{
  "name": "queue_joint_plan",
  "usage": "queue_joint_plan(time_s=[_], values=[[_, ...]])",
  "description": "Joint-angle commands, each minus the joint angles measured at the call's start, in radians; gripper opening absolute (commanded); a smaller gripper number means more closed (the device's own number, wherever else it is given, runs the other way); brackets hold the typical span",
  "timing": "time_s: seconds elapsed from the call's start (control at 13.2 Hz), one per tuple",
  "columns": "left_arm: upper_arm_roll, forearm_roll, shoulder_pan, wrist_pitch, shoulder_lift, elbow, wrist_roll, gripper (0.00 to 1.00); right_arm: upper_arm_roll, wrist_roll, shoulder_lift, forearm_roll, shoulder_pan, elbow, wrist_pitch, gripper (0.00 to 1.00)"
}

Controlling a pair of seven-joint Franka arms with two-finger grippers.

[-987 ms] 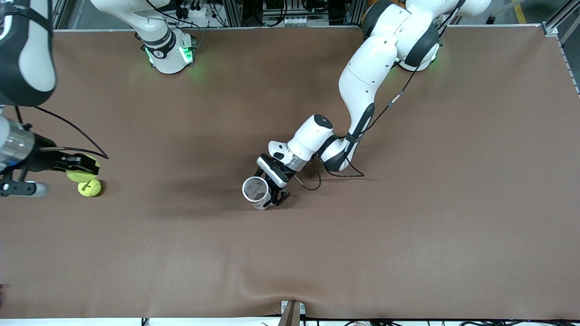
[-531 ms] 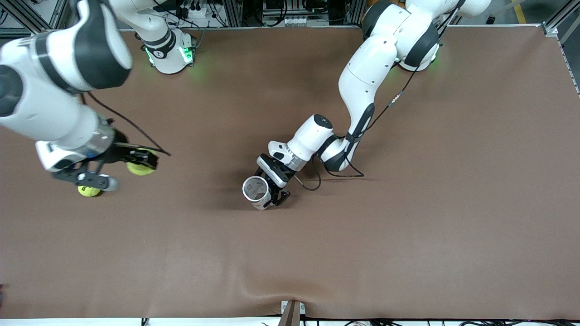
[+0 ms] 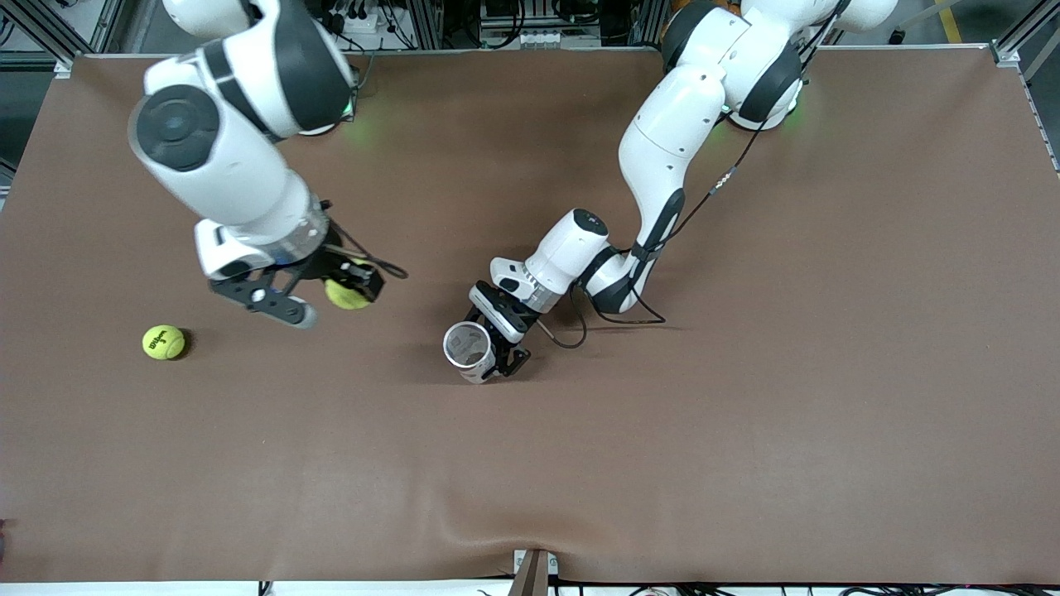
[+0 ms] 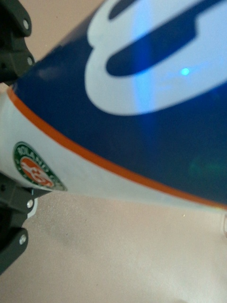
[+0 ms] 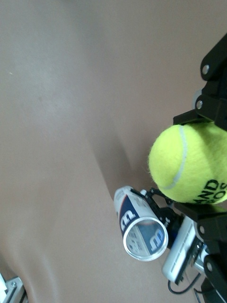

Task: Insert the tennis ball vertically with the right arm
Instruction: 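Carry the tennis ball with the right gripper above the can opening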

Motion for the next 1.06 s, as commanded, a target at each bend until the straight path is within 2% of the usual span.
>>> queue_joint_plan(time_s=[0.0, 0.3, 0.61, 0.99], values=[[0.016, -0.028, -0.019, 0.009, 0.025, 0.027, -0.006, 0.72, -0.012, 0.057, 0.013, 0.021, 0.031, 0.025, 0.0, 0.0], [0.016, -0.028, -0.02, 0.009, 0.025, 0.028, -0.006, 0.72, -0.012, 0.182, 0.034, 0.021, 0.114, 0.026, 0.031, 0.0], [0.016, -0.028, -0.02, 0.009, 0.025, 0.028, -0.006, 0.73, -0.013, 0.312, 0.113, 0.012, 0.163, 0.028, 0.187, 0.0], [0.016, -0.034, -0.019, 0.009, 0.025, 0.028, -0.006, 0.73, -0.022, 0.366, 0.252, 0.0, 0.148, 0.171, 0.203, 0.0]])
